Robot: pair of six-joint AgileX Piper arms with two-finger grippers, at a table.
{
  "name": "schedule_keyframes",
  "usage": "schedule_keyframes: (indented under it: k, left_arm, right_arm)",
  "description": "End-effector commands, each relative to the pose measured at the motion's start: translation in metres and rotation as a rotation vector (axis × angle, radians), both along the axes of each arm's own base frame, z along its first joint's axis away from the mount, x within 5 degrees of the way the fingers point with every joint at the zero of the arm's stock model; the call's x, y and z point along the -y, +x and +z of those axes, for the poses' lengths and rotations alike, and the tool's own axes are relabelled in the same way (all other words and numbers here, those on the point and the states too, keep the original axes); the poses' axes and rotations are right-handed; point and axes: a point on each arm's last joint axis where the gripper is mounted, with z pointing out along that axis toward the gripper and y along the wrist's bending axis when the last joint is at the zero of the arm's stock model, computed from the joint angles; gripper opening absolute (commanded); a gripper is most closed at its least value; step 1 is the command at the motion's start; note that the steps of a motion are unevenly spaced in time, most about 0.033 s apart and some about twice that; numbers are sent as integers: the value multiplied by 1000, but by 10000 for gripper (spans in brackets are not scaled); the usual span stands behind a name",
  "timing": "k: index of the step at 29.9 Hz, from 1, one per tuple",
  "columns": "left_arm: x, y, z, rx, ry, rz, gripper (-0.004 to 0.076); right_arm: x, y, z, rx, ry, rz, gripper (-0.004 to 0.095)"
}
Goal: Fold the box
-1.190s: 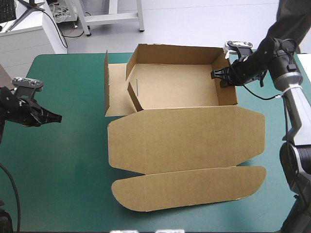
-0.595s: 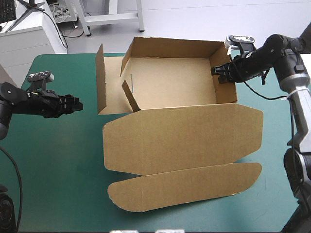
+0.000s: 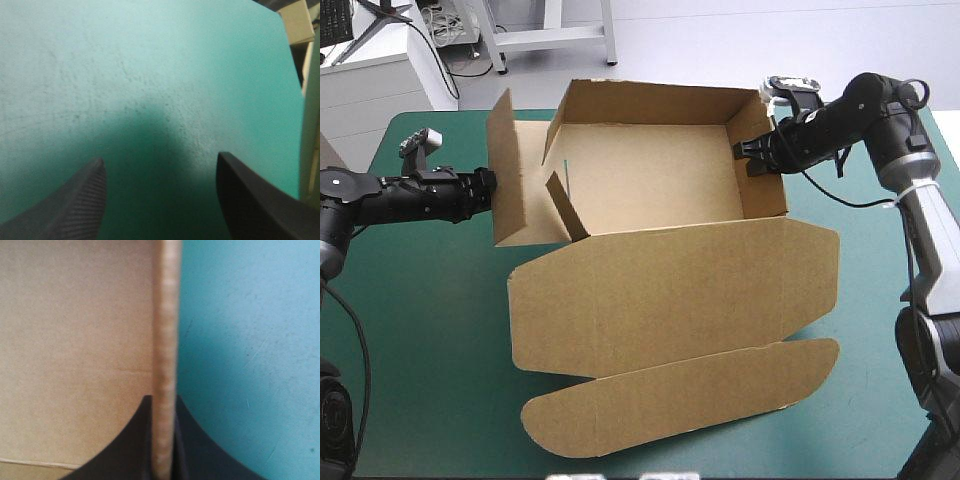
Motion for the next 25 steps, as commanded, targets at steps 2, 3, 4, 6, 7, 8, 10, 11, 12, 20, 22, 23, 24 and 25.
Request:
schedule_keyframes:
  k: [2,3,4,6,7,8,10,11,12,20,22,23,24,25]
  left_arm:
    - [13,-11,30,93,-139,-89,457]
    - [14,-12,31,88,-145,-101,457]
    - [15,-13,31,84,-149,-111,457]
    - [16,-14,31,76,-153,-129,457]
    - [16,-15,31,73,-155,-136,457]
    - [17,-16,31,69,-159,-144,457]
    - [18,-17,32,76,-178,-169,457]
    - [19,-18,34,77,-196,-180,457]
    - [20,-19,35,87,-211,-196,457]
    - [24,-20,40,110,-261,-219,457]
    - [27,-20,40,113,-262,-231,457]
    - [31,-21,40,112,-262,-244,457]
    - [33,-21,40,113,-262,-253,457]
    - [35,-21,40,113,-259,-261,457]
  right_arm:
    - [-8,-11,21,41,55,9,-18]
    - [-8,-9,19,39,53,5,-18]
    - [-8,-8,18,34,54,-2,-18]
    - [-8,-6,14,20,47,-17,-18]
    - [-8,-4,12,13,42,-17,-18]
    - [-8,-3,10,7,42,-16,-18]
    - [-9,-1,5,-11,40,-16,-18]
    - [-9,1,2,-23,41,-18,-18]
    - [-9,3,-1,-36,41,-22,-18]
    - [-23,10,-12,-49,51,-19,-18]
    - [-31,11,-13,-40,54,-7,-18]
    - [-36,12,-16,-39,56,-5,-18]
    - [-39,13,-18,-39,58,-3,-18]
    - [-44,14,-20,-39,60,5,-18]
